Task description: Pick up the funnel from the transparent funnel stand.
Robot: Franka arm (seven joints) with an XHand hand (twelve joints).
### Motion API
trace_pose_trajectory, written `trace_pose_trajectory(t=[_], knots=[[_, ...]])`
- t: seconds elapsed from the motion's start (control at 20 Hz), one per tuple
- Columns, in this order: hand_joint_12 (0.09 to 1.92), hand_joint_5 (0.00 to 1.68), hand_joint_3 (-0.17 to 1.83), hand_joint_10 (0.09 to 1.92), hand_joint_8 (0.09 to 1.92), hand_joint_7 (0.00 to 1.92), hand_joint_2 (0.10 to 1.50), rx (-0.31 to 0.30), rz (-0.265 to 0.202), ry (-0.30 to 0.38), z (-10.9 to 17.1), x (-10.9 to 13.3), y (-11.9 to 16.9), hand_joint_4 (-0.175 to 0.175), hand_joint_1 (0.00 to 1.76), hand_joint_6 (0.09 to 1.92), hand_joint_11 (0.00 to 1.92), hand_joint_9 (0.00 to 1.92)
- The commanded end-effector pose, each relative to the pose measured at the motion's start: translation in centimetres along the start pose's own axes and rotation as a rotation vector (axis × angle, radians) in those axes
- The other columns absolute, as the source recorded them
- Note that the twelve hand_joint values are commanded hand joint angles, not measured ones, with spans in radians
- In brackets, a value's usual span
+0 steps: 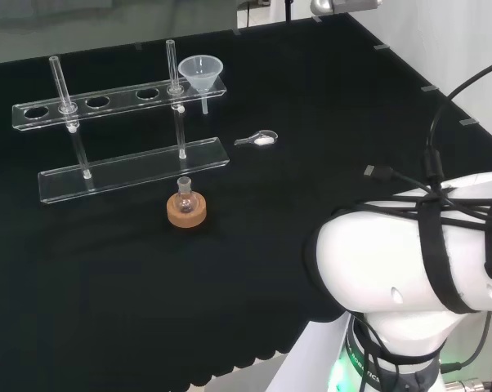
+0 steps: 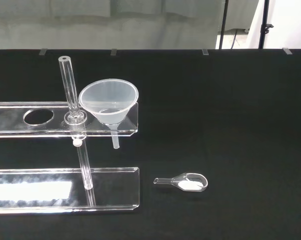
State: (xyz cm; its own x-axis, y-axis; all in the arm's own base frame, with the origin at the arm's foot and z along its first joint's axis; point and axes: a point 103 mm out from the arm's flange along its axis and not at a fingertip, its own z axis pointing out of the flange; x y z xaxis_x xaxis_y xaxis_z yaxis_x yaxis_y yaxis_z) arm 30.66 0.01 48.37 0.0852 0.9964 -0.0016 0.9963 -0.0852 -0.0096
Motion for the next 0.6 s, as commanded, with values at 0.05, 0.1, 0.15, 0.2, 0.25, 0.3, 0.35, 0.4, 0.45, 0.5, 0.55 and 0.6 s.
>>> trace_pose_trajectory(t=[0.05,0.1,0.15,0.2,0.25,0.3,0.35,0.4,0.45,0.5,0.55,0.6], knots=[[1.25,0.14,0.61,0.60,0.43,0.00,1.06,-0.010,0.000,-0.008,-0.02,0.00,0.02,0.030,0.00,0.20,0.00,0.11],[1.26,0.16,0.55,0.60,0.43,0.00,1.09,-0.009,0.002,-0.008,-0.06,0.01,0.06,0.030,0.00,0.14,0.00,0.11],[1.26,0.17,0.51,0.59,0.42,0.00,1.11,-0.008,0.003,-0.009,-0.11,0.03,0.12,0.030,0.00,0.10,0.00,0.11],[1.27,0.18,0.49,0.59,0.42,0.00,1.12,-0.005,0.003,-0.009,-0.12,0.02,0.20,0.030,0.00,0.09,0.00,0.11],[1.27,0.19,0.48,0.59,0.42,0.00,1.12,-0.004,0.004,-0.006,-0.09,-0.04,0.28,0.030,0.00,0.09,0.00,0.11],[1.27,0.19,0.47,0.59,0.42,0.00,1.13,-0.003,0.006,-0.003,-0.06,-0.11,0.37,0.030,0.00,0.09,0.00,0.11],[1.27,0.19,0.47,0.59,0.42,0.00,1.13,-0.003,0.008,-0.002,0.00,-0.18,0.45,0.030,0.00,0.09,0.00,0.11],[1.27,0.19,0.47,0.59,0.42,0.00,1.13,-0.006,0.011,-0.002,0.09,-0.18,0.45,0.030,0.00,0.09,0.00,0.11],[1.27,0.19,0.47,0.59,0.42,0.00,1.13,-0.006,0.014,-0.003,0.13,-0.19,0.48,0.029,0.00,0.09,0.00,0.11],[1.27,0.19,0.47,0.59,0.42,0.00,1.13,-0.002,0.017,-0.004,0.16,-0.18,0.58,0.029,0.00,0.09,0.00,0.11],[1.27,0.19,0.47,0.59,0.42,0.00,1.13,0.002,0.019,-0.005,0.21,-0.16,0.74,0.029,0.00,0.09,0.00,0.11],[1.27,0.19,0.47,0.59,0.42,0.00,1.13,0.005,0.022,-0.003,0.29,-0.13,0.97,0.029,0.00,0.09,0.00,0.11]])
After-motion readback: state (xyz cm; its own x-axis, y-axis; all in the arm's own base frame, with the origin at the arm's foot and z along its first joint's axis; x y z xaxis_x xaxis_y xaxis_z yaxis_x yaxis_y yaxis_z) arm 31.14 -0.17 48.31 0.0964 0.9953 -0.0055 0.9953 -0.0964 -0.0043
